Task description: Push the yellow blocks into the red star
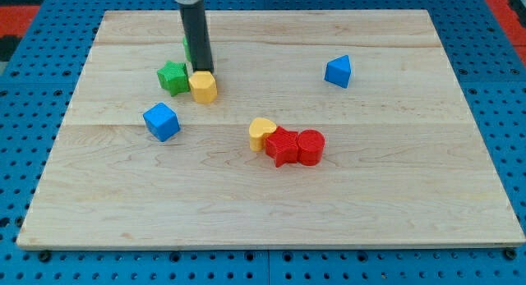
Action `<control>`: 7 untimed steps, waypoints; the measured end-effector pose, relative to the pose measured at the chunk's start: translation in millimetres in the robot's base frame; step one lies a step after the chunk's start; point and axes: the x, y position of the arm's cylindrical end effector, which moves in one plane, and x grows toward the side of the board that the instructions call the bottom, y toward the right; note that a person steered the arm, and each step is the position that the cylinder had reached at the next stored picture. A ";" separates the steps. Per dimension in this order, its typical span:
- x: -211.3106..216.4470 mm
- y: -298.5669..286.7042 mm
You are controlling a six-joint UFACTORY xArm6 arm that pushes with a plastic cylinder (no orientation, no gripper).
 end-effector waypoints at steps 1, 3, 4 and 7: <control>22.7 6.2; 22.9 6.5; 23.8 6.5; 30.3 -26.2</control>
